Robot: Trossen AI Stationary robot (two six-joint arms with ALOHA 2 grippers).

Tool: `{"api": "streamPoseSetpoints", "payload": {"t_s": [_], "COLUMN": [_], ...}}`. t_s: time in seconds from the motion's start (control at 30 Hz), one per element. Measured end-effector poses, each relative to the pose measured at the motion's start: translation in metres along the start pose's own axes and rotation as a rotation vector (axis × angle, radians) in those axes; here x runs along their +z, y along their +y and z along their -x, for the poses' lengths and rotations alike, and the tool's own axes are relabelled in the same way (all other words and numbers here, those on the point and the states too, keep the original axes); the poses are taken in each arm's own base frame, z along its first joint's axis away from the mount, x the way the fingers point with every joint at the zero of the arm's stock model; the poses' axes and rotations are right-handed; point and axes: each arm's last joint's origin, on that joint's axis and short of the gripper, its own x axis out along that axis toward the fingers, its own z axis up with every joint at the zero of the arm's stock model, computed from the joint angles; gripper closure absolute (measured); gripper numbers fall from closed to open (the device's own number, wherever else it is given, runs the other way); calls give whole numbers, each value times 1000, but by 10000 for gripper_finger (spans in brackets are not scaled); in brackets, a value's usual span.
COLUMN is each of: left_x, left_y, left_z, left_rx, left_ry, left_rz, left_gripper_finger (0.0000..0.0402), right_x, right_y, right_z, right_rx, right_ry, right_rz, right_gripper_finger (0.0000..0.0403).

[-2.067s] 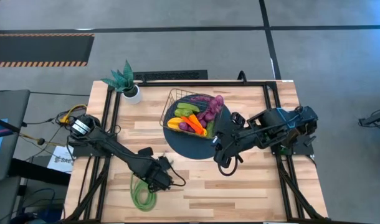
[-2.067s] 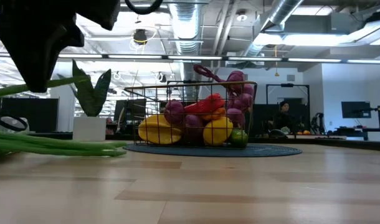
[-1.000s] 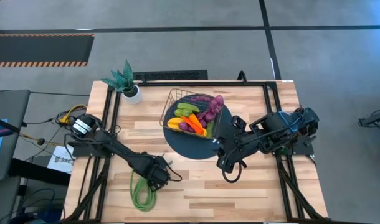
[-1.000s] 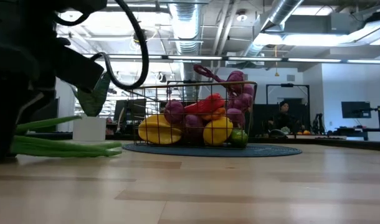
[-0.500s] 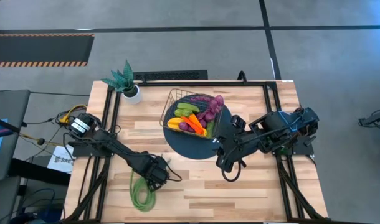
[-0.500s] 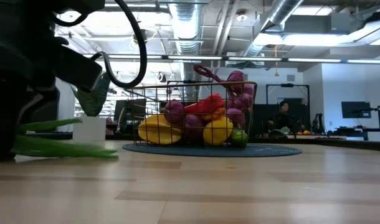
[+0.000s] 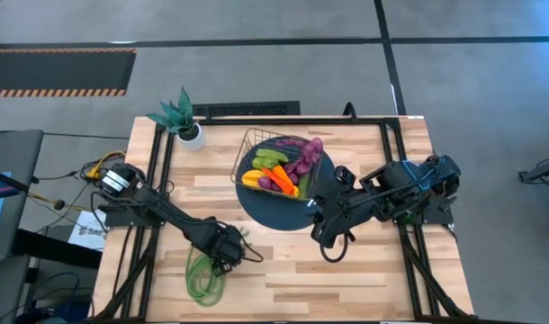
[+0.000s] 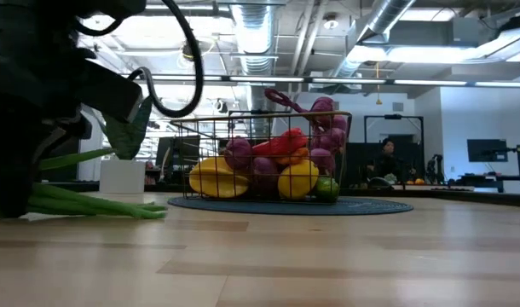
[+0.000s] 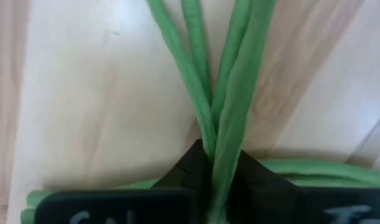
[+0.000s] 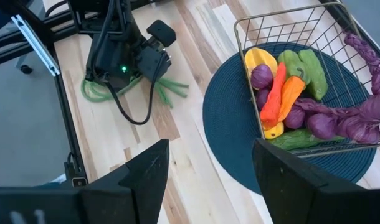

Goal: Build produce basket
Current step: Put the green beans into the wire basket

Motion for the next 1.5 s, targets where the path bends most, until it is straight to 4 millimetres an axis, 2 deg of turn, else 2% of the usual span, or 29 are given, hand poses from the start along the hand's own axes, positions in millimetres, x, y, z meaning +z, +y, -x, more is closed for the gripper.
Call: {"api": "streamPoseSetpoints", "payload": {"t_s": [0.33, 0.57, 0.7, 0.9, 1.13, 1.3, 1.5], "left_x": [-2, 7, 6, -1, -9, -25, -45], "left_y": [-3, -12, -12, -9, -14, -24, -36], "left_z": [3, 33, 48, 52, 52, 52, 52], "left_rx": [-71, -40, 2, 84, 156, 165, 158], "left_ry": [89, 56, 101, 136, -6, -11, 21], "left_rz": [89, 98, 125, 318, 629, 697, 821], "left_gripper_finger": [342, 303, 283, 247, 222, 221, 221], "right_x": [0, -2, -4, -5, -3, 3, 15], "right_y": [0, 0, -1, 0, -2, -9, -24], "right_z": [0, 0, 0, 1, 0, -4, -10], "right_rx": [1, -5, -5, 5, -1, -35, -100], "right_ry": [1, 14, 45, 47, 46, 33, 13], "right_rz": [9, 45, 64, 148, 217, 229, 242], "right_gripper_finger": [155, 155, 155, 155, 155, 160, 197]}}
